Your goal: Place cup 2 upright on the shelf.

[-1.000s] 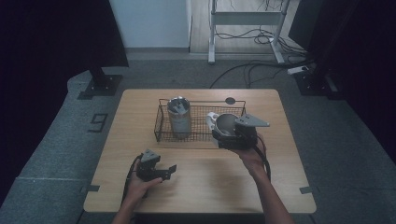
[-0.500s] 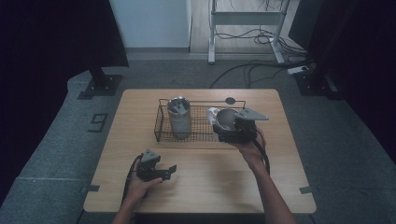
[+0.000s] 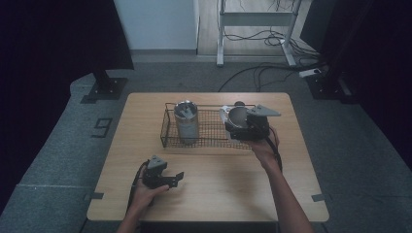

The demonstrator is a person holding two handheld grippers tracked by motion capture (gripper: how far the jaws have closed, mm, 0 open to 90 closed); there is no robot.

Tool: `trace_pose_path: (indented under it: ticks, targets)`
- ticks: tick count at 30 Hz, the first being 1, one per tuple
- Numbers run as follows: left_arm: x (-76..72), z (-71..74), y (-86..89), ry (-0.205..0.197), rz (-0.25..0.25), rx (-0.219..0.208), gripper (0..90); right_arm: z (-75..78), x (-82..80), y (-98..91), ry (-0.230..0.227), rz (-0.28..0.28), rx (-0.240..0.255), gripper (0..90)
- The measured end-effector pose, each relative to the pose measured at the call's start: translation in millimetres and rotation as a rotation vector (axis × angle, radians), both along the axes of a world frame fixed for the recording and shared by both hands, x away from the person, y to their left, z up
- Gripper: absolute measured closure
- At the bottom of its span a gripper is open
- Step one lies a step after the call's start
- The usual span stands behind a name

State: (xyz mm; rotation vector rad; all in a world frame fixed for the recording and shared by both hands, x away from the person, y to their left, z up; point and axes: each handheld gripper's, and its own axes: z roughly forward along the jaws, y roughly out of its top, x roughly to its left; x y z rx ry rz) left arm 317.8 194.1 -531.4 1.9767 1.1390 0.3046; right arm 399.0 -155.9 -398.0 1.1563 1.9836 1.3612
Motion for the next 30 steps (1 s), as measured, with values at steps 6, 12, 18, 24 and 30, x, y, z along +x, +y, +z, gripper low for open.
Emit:
trace_pose_path:
  ticks: [6,12,18,24,30]
  targets:
    - [0.4,-0.4,0.1,0.004,0.003,-0.001,14.1,-1.1,6.0,-0.2,0.010,-0.004,0.000,6.8]
    - [0.2,-0.5,0.0,0.005,0.002,0.000,14.2,-1.5,12.8,2.8,0.009,-0.003,-0.007,6.8]
    - [0.5,-0.6,0.9,0.007,0.002,0.002,14.2,-7.5,21.8,2.4,0.027,-0.011,-0.006,6.8]
    - [0.8,-0.9,1.5,0.007,0.005,0.001,14.3,-10.7,30.6,2.7,0.039,-0.021,-0.016,6.7]
    - [0.7,-1.5,1.5,0.007,0.007,0.003,14.3,-12.1,37.9,5.6,0.047,-0.023,-0.026,6.8]
